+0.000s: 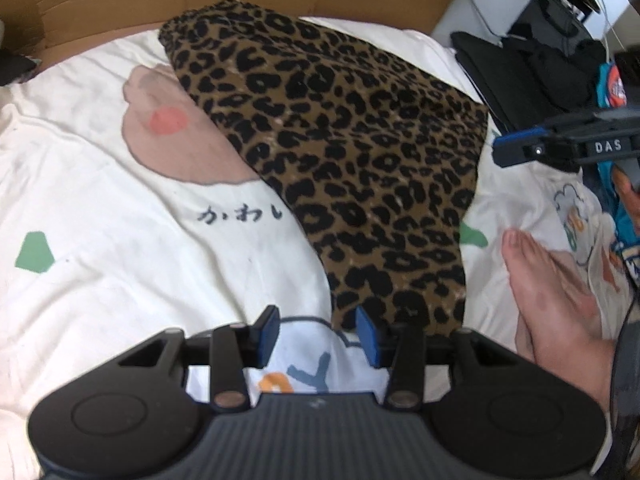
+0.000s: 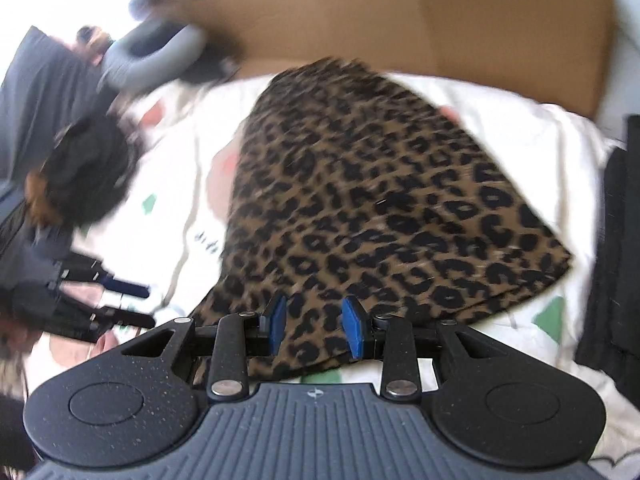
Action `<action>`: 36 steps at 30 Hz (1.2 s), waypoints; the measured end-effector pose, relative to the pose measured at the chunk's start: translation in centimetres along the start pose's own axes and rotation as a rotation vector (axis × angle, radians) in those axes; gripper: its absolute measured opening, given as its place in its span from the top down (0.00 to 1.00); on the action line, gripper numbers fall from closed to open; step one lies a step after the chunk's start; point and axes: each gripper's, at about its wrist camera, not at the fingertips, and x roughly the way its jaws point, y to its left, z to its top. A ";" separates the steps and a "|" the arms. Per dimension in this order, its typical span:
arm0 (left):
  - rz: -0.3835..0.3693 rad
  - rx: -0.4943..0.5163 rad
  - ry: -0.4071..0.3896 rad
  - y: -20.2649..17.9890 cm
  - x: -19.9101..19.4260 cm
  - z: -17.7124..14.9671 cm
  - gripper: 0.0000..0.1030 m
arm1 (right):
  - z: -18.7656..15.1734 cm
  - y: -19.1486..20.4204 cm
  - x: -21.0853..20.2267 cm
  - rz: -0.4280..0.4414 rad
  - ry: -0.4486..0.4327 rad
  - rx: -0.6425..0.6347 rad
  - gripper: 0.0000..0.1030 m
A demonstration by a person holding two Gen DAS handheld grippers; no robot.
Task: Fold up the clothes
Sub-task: 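Lower both open tools onto the folded skirt's edge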
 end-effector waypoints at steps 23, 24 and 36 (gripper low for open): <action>-0.136 0.005 -0.040 0.4 3.2 -1.7 0.90 | -1.4 3.7 6.9 0.070 0.193 -0.143 0.68; -0.141 -0.009 -0.059 0.5 2.8 -1.7 0.91 | -1.4 3.5 7.0 0.057 0.198 -0.137 0.68; -0.220 -0.165 -0.126 1.9 2.1 -1.8 0.85 | -2.1 3.1 8.5 0.001 0.239 -0.131 0.65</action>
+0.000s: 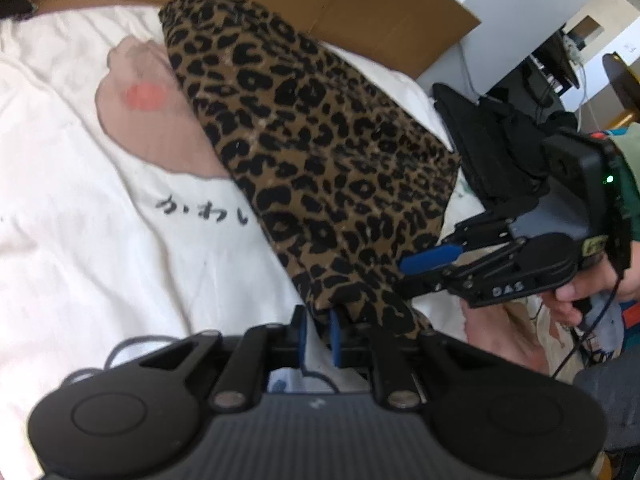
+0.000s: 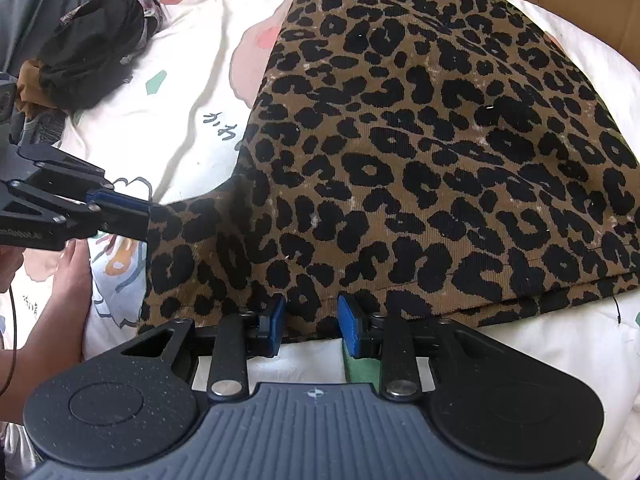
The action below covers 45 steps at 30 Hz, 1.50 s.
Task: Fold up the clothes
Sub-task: 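Lower both open tools onto the folded skirt's edge, then grasp the skirt's waistband end with the left tool while the right tool grasps beside it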
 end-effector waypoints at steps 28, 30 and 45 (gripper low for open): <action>-0.022 -0.084 0.072 2.5 -1.0 -1.8 0.86 | 0.4 4.2 2.2 0.069 -0.020 -0.172 0.65; -0.024 -0.086 0.056 2.5 -1.6 -1.7 0.79 | 0.3 4.3 2.2 0.065 -0.021 -0.181 0.65; -0.068 0.025 0.024 -0.7 0.0 -0.1 0.93 | -0.3 6.0 0.6 0.147 -0.010 -0.267 0.73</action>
